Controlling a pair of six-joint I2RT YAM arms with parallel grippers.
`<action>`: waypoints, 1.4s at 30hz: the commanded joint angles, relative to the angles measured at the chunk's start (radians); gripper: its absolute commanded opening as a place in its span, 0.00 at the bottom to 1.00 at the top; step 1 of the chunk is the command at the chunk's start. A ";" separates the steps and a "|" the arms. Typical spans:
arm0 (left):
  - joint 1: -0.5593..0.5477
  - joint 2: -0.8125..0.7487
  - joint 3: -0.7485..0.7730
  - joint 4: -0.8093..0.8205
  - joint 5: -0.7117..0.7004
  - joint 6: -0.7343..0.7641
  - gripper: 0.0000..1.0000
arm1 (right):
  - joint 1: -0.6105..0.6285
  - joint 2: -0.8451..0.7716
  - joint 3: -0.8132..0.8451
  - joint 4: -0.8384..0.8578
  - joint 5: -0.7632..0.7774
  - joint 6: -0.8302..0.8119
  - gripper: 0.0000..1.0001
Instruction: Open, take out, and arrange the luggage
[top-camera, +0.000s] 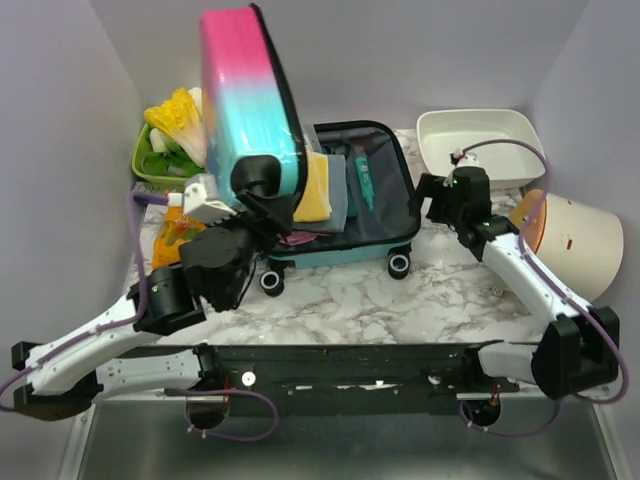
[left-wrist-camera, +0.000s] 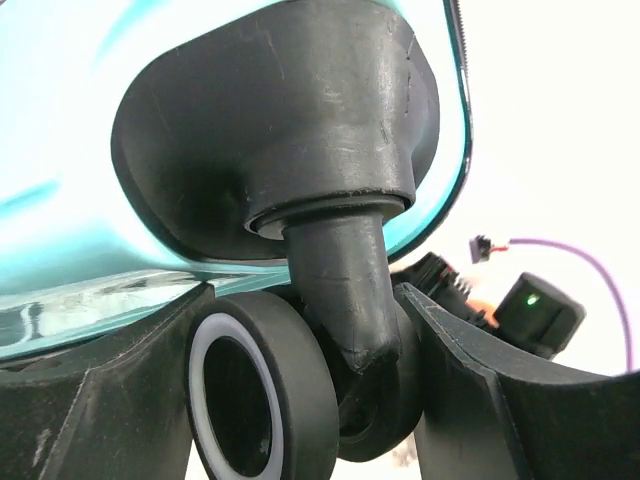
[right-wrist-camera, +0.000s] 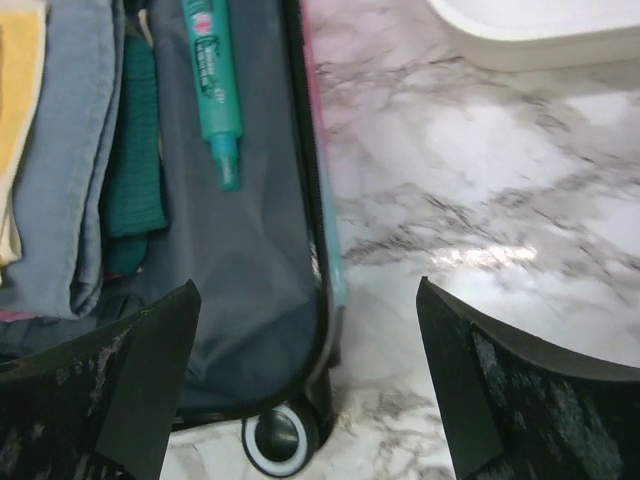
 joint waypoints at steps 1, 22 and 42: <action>0.057 -0.064 -0.009 -0.098 -0.203 0.052 0.00 | -0.006 0.208 0.131 0.002 -0.178 -0.056 0.95; 0.065 -0.394 -0.013 -0.186 -0.063 0.045 0.00 | 0.003 -0.077 -0.119 -0.045 -0.352 -0.052 0.01; 0.066 -0.427 -0.022 -0.431 -0.467 -0.183 0.00 | 0.005 0.029 -0.102 -0.092 -0.434 -0.136 0.01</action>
